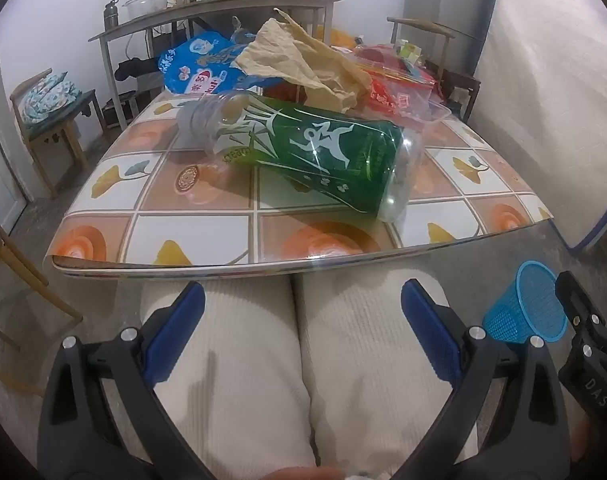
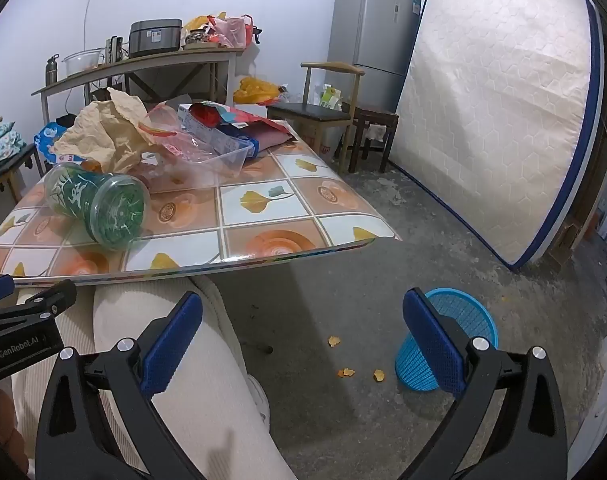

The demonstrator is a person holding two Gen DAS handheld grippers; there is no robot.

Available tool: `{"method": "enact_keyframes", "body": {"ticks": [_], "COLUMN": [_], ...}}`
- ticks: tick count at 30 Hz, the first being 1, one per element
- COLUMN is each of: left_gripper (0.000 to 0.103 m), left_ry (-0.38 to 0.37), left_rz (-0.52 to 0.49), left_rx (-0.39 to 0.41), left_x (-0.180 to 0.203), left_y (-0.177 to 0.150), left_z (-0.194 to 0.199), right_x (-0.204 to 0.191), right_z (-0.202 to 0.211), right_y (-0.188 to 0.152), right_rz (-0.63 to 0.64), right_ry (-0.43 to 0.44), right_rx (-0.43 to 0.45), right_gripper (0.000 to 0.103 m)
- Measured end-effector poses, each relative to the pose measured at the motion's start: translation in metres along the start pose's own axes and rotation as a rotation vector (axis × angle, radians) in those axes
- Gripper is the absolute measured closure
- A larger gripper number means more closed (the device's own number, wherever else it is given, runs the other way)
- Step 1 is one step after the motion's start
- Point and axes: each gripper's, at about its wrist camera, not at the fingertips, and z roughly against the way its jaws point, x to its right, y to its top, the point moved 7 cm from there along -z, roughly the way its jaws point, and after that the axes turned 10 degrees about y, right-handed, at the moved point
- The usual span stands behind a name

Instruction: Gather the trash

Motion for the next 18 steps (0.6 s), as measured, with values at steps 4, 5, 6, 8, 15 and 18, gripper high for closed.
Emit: {"method": "enact_keyframes", "body": {"ticks": [4,5,6,8,15,18], "left_gripper": [0.008,0.008,0.008,0.008,0.008,0.008], "left_ry": [-0.002,-0.002,-0.001,-0.001,-0.002,-0.005], "left_rz": [0.0,0.001,0.001,0.0,0.0,0.0], "left_rx": [0.001,0.0,-0.001,0.001,0.004,0.004], "left_x": [0.0004,0.0004,0.0004,0.0008,-0.0015,-0.0019], "left_y": [-0.0001,-0.0002,-0.0002,-0.0002,0.0009,0.0013], "left_z": [0.0001,-0.0001,-0.0002,-0.0003,0.0012,0.0014], "right_x": [-0.0006,-0.0008,-0.0011,-0.0005,-0.0026,-0.0021], "right_z": [-0.0009,-0.0011,-0.0014,-0.0003,-0.0014,0.0011], "right_y": [0.0001,0.0003,0.0007,0.0007,0.0004,0.0022], "right_rz": [0.0,-0.001,-0.001,0.0,0.001,0.001], "right_ry": [0.0,0.0,0.0,0.0,0.002,0.003], "right_rx": [-0.002,-0.002,-0.002,0.005,0.007,0.008], "right_gripper": [0.005,0.005,0.005,0.005,0.005,0.005]}}
